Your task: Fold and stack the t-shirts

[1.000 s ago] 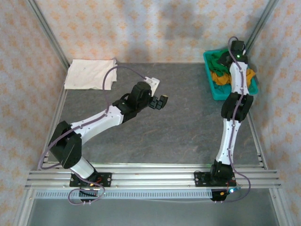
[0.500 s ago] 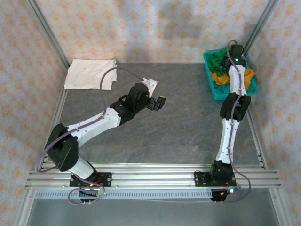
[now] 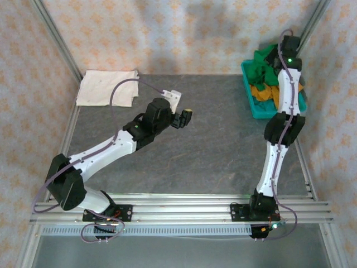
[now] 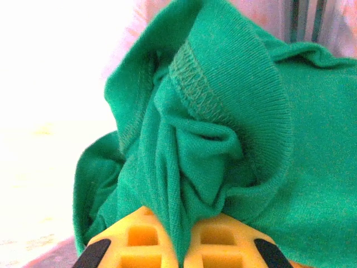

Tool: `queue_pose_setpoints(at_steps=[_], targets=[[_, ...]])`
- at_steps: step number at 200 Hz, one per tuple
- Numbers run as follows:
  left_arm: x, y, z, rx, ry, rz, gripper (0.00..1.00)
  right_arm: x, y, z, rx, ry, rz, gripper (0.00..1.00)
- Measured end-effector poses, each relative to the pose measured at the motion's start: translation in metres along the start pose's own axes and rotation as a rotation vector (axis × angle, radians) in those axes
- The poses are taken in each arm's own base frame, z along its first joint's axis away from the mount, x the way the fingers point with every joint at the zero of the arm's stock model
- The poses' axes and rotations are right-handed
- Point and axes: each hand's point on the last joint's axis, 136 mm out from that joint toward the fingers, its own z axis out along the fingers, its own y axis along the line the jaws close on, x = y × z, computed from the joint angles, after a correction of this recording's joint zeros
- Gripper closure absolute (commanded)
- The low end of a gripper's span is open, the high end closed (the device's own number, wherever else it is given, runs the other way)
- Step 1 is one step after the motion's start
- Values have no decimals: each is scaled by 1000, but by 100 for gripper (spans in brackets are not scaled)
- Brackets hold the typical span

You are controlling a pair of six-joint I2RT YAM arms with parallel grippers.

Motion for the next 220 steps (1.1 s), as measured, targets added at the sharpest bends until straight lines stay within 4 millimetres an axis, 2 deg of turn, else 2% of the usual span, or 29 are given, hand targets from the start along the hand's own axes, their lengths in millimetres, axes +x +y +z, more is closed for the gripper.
queue_pose_setpoints(at_steps=[17, 37, 55, 71, 103, 117, 130, 138, 150, 162, 175, 190, 194, 202, 209, 214, 220], targets=[[-11, 2, -14, -2, -40, -10, 20, -30, 31, -51, -57, -77, -20, 100], [-28, 7, -38, -6, -114, -31, 20, -53, 70, -112, -130, -154, -60, 100], [-44, 12, -63, -13, -186, -46, 20, -63, 109, -170, -211, -211, -111, 100], [-58, 17, -82, -23, -243, -55, 20, -62, 141, -218, -290, -245, -152, 100], [-67, 27, -110, -56, -310, -39, 18, -39, 204, -318, -485, -272, -246, 100], [-65, 31, -118, -67, -321, -26, 17, -15, 230, -359, -585, -258, -287, 100], [-63, 33, -124, -71, -328, -14, 17, 13, 248, -388, -664, -224, -314, 100], [-60, 34, -129, -73, -333, -8, 17, 33, 255, -398, -698, -196, -327, 100], [-55, 37, -136, -76, -337, -1, 17, 60, 258, -403, -721, -162, -328, 100], [-50, 40, -144, -81, -342, 4, 17, 89, 256, -393, -714, -123, -318, 100], [-44, 44, -153, -87, -346, 4, 17, 124, 252, -367, -681, -71, -295, 100], [-34, 51, -160, -101, -339, 3, 17, 167, 247, -325, -616, 11, -270, 100], [-32, 53, -161, -106, -336, 3, 17, 177, 245, -314, -596, 31, -264, 94], [-26, 57, -161, -112, -327, 3, 16, 197, 242, -290, -553, 75, -258, 75], [-18, 62, -159, -119, -312, 4, 14, 213, 242, -270, -521, 112, -256, 62], [-11, 65, -156, -122, -298, 2, 12, 226, 242, -253, -494, 143, -256, 55], [-1, 69, -151, -129, -278, 2, 12, 238, 244, -237, -474, 173, -257, 51]])
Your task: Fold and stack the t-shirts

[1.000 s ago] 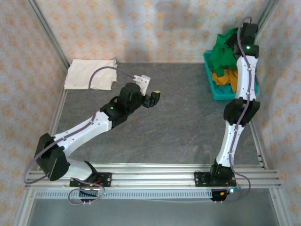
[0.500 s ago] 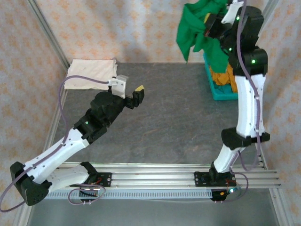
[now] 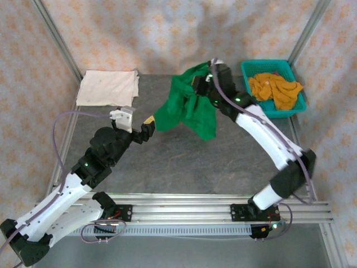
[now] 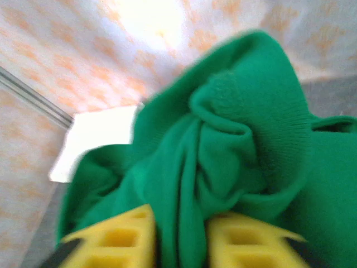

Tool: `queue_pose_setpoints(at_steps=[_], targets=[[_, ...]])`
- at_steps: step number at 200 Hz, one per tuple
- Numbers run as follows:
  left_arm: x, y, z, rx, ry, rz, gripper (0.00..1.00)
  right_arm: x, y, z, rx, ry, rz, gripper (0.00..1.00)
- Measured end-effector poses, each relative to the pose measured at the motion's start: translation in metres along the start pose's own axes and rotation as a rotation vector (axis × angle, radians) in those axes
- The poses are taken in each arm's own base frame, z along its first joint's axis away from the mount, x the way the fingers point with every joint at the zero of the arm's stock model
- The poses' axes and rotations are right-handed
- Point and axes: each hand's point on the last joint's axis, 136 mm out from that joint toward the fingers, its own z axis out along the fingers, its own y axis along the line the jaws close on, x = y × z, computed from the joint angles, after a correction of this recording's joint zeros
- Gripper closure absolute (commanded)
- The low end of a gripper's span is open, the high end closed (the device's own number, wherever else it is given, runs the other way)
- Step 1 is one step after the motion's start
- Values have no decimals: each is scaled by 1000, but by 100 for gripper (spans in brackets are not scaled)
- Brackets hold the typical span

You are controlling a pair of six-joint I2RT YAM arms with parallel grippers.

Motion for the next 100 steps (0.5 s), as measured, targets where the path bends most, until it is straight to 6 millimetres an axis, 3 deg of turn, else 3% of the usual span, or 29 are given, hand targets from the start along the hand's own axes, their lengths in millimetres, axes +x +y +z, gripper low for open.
queue_pose_setpoints(at_steps=[18, 35, 65, 100], targets=[[40, 13, 14, -24, 96, -2, 10, 20, -4, 48, 39, 71, 8, 49], [76, 22, 33, -47, 204, -3, 8, 32, -11, 67, 63, 104, 9, 44], [135, 15, 72, -15, 415, 15, 8, 25, -27, 55, 74, 68, 38, 42], [157, -1, 116, 43, 513, 9, 11, 46, -69, 24, 121, 61, 82, 42]])
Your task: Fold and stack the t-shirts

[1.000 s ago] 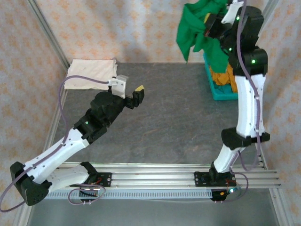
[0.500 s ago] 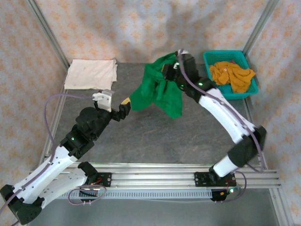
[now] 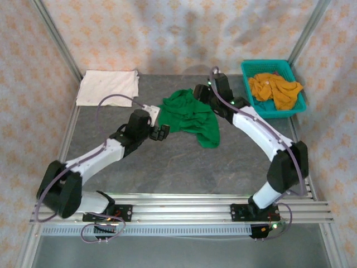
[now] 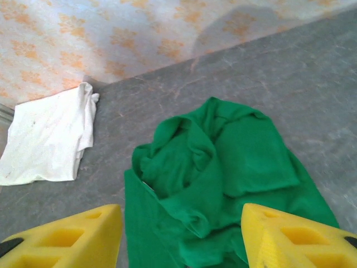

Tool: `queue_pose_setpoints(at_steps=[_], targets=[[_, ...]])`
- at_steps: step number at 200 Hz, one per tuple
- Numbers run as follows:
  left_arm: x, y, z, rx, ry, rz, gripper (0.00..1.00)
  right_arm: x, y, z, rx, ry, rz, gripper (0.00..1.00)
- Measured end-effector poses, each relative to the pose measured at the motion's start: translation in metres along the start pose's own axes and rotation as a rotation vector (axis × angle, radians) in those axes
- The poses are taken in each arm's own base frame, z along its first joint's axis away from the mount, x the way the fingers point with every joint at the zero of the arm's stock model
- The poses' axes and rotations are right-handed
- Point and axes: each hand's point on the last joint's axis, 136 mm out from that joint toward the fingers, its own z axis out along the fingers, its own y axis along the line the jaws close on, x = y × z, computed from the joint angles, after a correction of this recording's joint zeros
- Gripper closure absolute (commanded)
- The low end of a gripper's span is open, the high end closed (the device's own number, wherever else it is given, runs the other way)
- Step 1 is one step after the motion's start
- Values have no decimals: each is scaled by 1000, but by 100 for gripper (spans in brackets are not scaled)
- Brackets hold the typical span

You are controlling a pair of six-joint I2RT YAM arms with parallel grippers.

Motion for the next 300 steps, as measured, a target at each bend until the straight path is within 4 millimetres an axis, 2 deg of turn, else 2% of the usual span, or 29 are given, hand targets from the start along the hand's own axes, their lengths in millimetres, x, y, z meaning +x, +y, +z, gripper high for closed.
queue_pose_setpoints(at_steps=[17, 30, 46, 66, 82, 105, 137, 143, 173, 183, 199, 234, 275, 291, 300], targets=[[-2, -6, 22, 23, 30, 1, 12, 28, -29, 1, 47, 47, 22, 41], [4, -8, 38, 33, 65, 1, 13, 55, -53, 6, 95, 101, 39, 41], [22, -9, 55, 35, 124, 2, 14, 87, -78, 10, 150, 168, 48, 41], [46, -7, 70, 26, 201, 1, 17, 117, -96, 11, 193, 226, 60, 41], [57, -5, 78, 15, 243, -2, 21, 134, -108, 10, 216, 255, 75, 40], [66, -1, 85, -4, 278, -15, 32, 151, -122, 10, 245, 286, 104, 39], [62, 12, 99, -31, 293, -43, 56, 163, -135, 24, 268, 323, 146, 37], [61, 14, 101, -36, 294, -47, 60, 168, -136, 27, 269, 336, 153, 37], [60, 20, 107, -50, 299, -63, 65, 184, -133, 37, 241, 390, 189, 36], [60, 22, 107, -52, 305, -65, 62, 182, -129, 39, 221, 387, 202, 36], [59, 22, 109, -55, 316, -77, 48, 180, -125, 40, 200, 381, 213, 36], [59, 24, 109, -71, 334, -99, 46, 181, -121, 39, 184, 380, 212, 36], [68, 26, 106, -89, 370, -121, 48, 178, -95, 25, 151, 344, 145, 36], [73, 26, 109, -92, 380, -128, 56, 181, -88, 23, 146, 338, 121, 36], [78, 27, 112, -96, 392, -130, 57, 184, -87, 23, 152, 340, 111, 36]])
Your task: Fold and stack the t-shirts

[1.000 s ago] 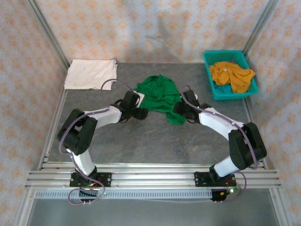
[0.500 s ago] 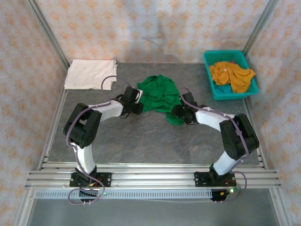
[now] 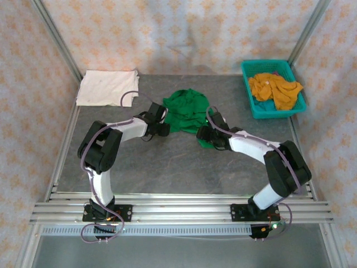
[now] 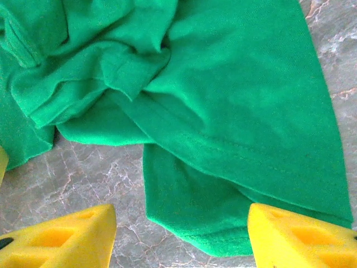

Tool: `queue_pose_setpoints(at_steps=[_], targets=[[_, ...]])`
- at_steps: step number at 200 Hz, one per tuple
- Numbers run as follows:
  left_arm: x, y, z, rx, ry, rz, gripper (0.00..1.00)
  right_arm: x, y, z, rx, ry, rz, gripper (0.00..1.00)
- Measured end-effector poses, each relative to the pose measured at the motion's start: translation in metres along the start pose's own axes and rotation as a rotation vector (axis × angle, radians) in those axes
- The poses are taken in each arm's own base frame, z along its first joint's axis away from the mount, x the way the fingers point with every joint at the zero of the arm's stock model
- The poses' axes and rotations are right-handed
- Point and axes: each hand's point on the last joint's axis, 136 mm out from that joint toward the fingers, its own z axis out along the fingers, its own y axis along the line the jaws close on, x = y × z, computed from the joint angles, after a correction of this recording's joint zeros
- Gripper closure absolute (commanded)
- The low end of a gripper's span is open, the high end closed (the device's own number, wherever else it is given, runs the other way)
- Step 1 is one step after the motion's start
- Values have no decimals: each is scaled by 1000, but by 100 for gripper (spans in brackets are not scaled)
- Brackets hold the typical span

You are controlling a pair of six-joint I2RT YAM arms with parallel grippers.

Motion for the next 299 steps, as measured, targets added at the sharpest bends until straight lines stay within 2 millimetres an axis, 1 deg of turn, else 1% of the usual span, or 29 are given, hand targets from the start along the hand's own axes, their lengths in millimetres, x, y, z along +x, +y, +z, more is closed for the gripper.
queue_pose_setpoints(at_steps=[10, 22, 37, 52, 66, 81, 90, 102, 110, 111, 112, 122, 127, 132, 141, 151, 163, 177, 188, 202, 223, 236, 269, 283, 299], targets=[[-1, 1, 2, -5, -1, -4, 60, 2, -1, 2, 9, 3, -5, 36], [-3, 0, 2, -4, -4, -15, 70, 6, -3, 6, 25, 8, -12, 36], [-4, 5, 3, -20, -2, -22, 84, 11, -7, 13, 53, 18, -22, 36], [-7, 7, 4, -24, -3, -31, 88, 18, -11, 19, 84, 35, -41, 36], [-9, 7, 5, -24, -3, -33, 100, 24, -12, 25, 106, 50, -63, 36], [-13, 3, 5, -3, -7, -38, 100, 26, -12, 29, 124, 58, -85, 36], [-13, 2, 6, -2, -8, -35, 100, 25, -9, 30, 126, 54, -92, 39], [-14, 0, 5, 10, -11, -41, 100, 23, -7, 31, 129, 50, -108, 47], [-15, -2, 3, 21, -18, -48, 100, 24, -5, 33, 131, 53, -118, 58], [-15, -2, 3, 22, -19, -49, 100, 24, -5, 33, 131, 52, -116, 58], [-15, -2, 3, 22, -19, -51, 100, 24, -5, 33, 133, 53, -112, 61], [-14, -2, -4, 29, -27, -60, 100, 24, -5, 35, 138, 57, -131, 78], [-14, -2, -8, 31, -32, -65, 100, 25, -5, 36, 140, 59, -129, 85], [-15, -2, -15, 34, -44, -71, 100, 25, -5, 36, 142, 59, -130, 89], [-21, -1, -28, 39, -71, -87, 100, 25, -6, 36, 144, 59, -131, 94], [-35, 1, -47, 43, -123, -116, 100, 24, -5, 36, 143, 57, -130, 100], [-52, 6, -70, 51, -189, -152, 100, 24, -4, 36, 141, 55, -127, 100], [-69, 18, -99, 56, -271, -216, 100, 22, -3, 32, 135, 52, -127, 100], [-74, 30, -117, 50, -317, -258, 100, 18, 1, 26, 119, 44, -121, 100], [-75, 45, -137, 23, -364, -302, 100, 7, 8, 12, 83, 15, -106, 100], [-75, 55, -166, -8, -418, -330, 100, -17, 17, -17, 20, -57, -75, 100], [-76, 59, -189, -25, -458, -336, 100, -30, 21, -38, -14, -96, -69, 100], [-76, 77, -263, -105, -591, -363, 100, -58, 31, -96, -69, -202, -104, 100], [-77, 85, -299, -138, -644, -377, 100, -73, 35, -126, -86, -265, -127, 100], [-81, 94, -344, -176, -711, -396, 100, -92, 37, -166, -97, -354, -154, 100]])
